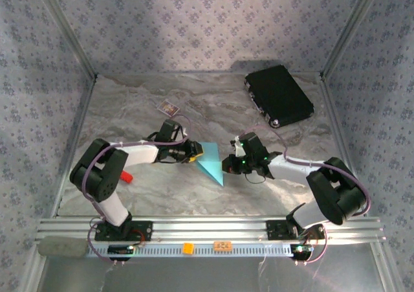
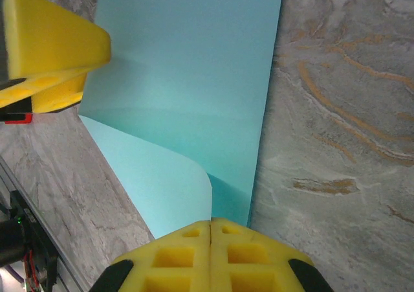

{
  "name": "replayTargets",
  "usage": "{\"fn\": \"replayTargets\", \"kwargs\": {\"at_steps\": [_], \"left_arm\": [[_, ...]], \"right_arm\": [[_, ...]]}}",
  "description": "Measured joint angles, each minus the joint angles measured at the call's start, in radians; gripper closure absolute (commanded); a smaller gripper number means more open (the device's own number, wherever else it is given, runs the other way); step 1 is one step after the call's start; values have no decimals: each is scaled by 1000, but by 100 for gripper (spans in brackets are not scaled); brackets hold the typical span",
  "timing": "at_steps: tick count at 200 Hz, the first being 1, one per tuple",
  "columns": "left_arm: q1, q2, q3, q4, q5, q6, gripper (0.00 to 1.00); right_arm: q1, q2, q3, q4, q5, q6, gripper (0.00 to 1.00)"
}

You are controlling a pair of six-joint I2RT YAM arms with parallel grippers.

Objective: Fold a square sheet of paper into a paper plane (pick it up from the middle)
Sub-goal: Fourth fold the wing at the center of the table.

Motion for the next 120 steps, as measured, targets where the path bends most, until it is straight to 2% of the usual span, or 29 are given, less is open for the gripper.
{"fn": "replayTargets", "kwargs": {"at_steps": [26, 57, 92, 120], "left_arm": [[0, 6, -3, 42, 14, -26, 88], [0, 5, -13, 92, 17, -51, 89], [0, 3, -20, 110, 16, -66, 84], [-2, 2, -21, 115, 16, -74, 89]], "right_arm": [[2, -10, -2, -10, 31, 10, 75], [23, -84, -3, -57, 121, -5, 59], [99, -163, -2, -87, 262, -42, 58], [217, -172, -4, -80, 418, -110, 60]]}}
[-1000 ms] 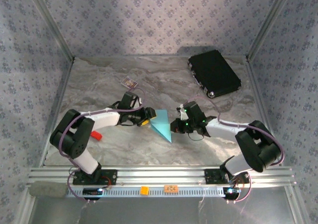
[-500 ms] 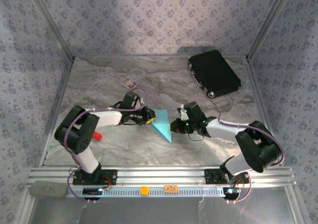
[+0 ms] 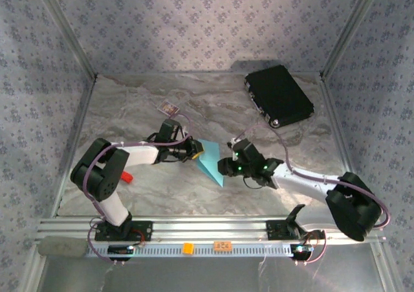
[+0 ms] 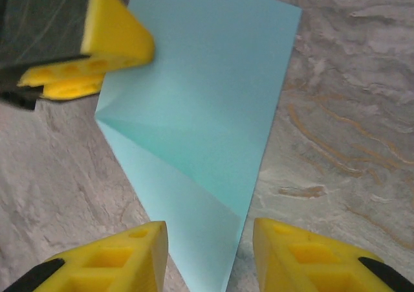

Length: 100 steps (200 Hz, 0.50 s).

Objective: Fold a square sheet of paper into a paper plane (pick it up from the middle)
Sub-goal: Fourth fold the wing at the center of the table.

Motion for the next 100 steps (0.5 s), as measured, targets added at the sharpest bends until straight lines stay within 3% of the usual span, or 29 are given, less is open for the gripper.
{"fn": "replayTargets", "kwargs": {"at_steps": [49, 100], "left_arm": [[-18, -5, -10, 25, -24, -26, 92], [-34, -5, -16, 28, -49, -44, 92]], "right_arm": [[235, 3, -60, 152, 253, -227, 62], [351, 142, -58, 226, 448, -393, 62]]}}
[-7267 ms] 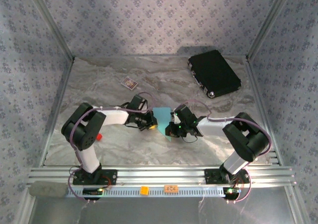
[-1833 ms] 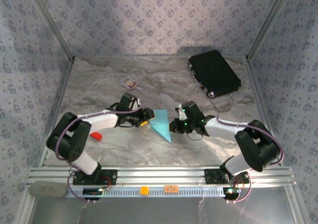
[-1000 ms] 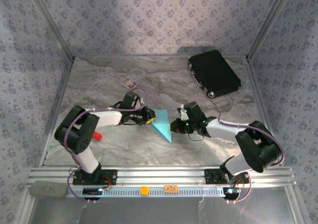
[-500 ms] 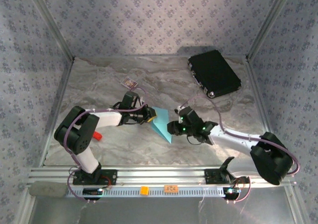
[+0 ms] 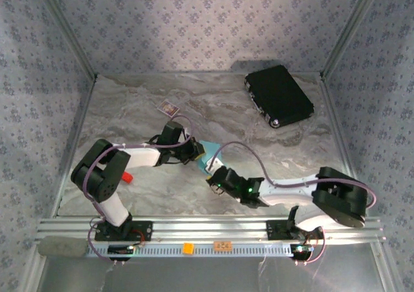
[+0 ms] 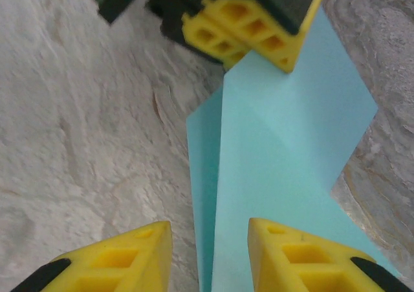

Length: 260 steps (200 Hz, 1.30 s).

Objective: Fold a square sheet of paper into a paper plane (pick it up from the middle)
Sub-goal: Fourth fold the wing at the center of the table.

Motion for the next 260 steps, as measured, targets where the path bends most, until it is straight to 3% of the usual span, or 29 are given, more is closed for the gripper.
{"fn": "replayTargets", "kwargs": {"at_steps": [60, 118, 159, 196, 237, 260], "left_arm": [[0, -25, -3, -1, -11, 0, 91], [0, -26, -3, -2, -14, 0, 91], [0, -26, -3, -9, -15, 1, 91], [0, -26, -3, -16, -16, 6, 83], [3, -25, -2, -43, -27, 19, 65], [7, -25, 4, -60, -30, 20, 64]], "right_arm": [[42, 127, 50, -5, 148, -57, 65], [40, 150, 53, -12, 187, -60, 70], [34, 151, 53, -11, 190, -51, 80], [27, 151, 53, -9, 189, -43, 89], [20, 150, 49, -1, 183, -39, 93], [11, 142, 38, 5, 172, -34, 93]]}}
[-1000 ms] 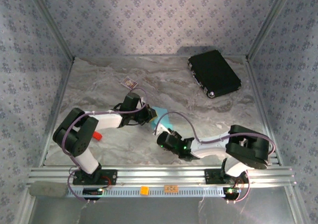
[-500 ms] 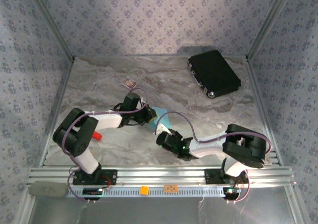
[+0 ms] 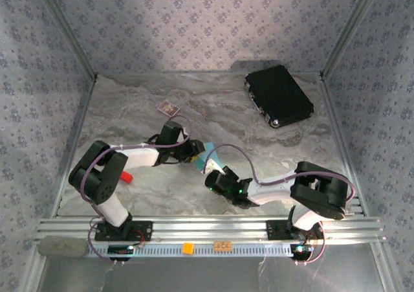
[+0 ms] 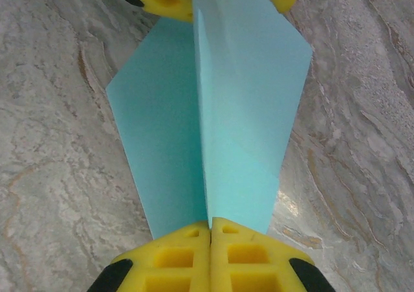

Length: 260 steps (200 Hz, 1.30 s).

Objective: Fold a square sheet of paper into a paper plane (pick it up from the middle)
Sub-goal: Fourth fold the wing at the center of the table.

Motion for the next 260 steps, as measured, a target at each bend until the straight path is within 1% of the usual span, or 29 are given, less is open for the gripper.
{"fn": "replayTargets", "kwargs": {"at_steps": [15, 22, 33, 54, 88, 162, 211, 260], "left_arm": [[3, 0, 3, -5, 0, 0, 66], [4, 0, 5, -9, 0, 0, 69], [6, 0, 10, -19, 0, 5, 77], [10, 1, 22, -41, 0, 16, 86], [10, 1, 41, -87, 0, 26, 91], [16, 3, 63, -138, 0, 38, 92], [16, 10, 66, -141, 1, 38, 92], [16, 10, 66, -141, 1, 38, 92]], "right_arm": [[-6, -3, -5, 6, -14, 0, 92], [-10, -6, -8, 11, -21, 2, 91], [-13, -9, -13, 18, -27, 5, 90], [-21, -12, -15, 24, -46, 11, 89], [-40, -18, -19, 31, -72, 18, 85], [-56, -26, -26, 39, -93, 8, 76], [-65, -26, -28, 48, -101, -24, 76], [-69, -25, -29, 55, -101, -43, 78]]}}
